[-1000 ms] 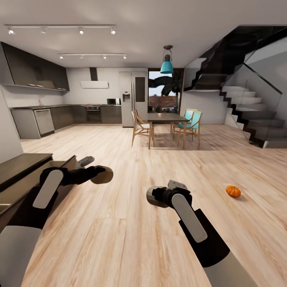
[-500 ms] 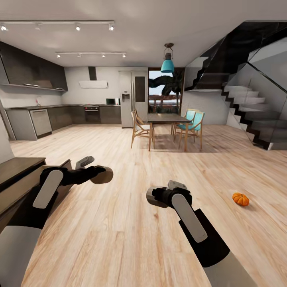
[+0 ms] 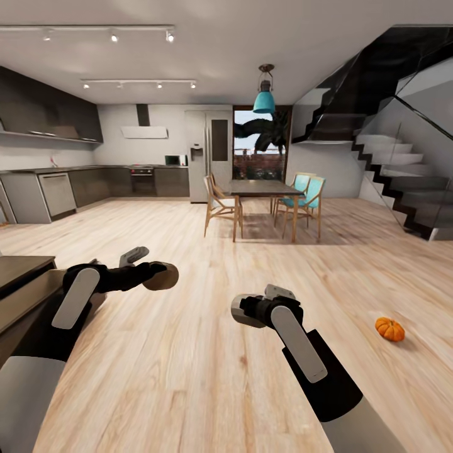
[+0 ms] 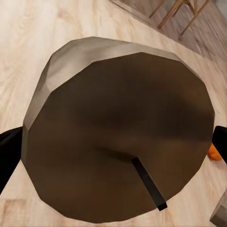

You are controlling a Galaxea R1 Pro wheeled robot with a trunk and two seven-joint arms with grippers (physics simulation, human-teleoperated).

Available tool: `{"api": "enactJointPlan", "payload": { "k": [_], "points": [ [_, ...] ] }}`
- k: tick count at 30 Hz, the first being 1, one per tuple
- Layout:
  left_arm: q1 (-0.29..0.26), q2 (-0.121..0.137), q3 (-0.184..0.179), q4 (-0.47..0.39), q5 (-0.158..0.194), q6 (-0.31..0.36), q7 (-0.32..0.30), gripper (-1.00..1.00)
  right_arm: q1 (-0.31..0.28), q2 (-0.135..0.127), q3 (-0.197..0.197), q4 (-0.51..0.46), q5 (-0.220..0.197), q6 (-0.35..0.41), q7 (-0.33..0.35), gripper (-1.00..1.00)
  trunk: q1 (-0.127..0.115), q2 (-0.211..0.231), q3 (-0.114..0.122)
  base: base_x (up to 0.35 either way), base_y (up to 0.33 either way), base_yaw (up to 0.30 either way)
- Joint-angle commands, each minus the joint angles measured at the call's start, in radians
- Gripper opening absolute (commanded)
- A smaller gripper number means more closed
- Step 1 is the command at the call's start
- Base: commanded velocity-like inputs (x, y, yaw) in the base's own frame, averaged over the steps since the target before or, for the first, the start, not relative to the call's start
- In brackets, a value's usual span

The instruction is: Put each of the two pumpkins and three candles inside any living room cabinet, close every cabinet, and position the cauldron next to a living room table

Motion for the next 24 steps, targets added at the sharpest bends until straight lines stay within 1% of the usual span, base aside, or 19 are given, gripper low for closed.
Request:
{"api": "enactJointPlan", "payload": {
  "k": [1,24],
  "points": [
    [-0.001,0.001,-0.002,-0.001,0.014,0.000,0.010,-1.00,-0.001,0.000,0.000,-0.001,-0.007,0.004,-0.011,-1.00,0.000,-0.001,-0.001,0.337,-0.085,0.000],
    [-0.001,0.001,-0.001,0.001,0.014,0.000,0.010,-1.00,-0.001,0.000,0.002,-0.001,-0.006,0.004,-0.011,-1.00,0.000,-0.001,-0.001,0.337,-0.092,0.000]
  ]
}}
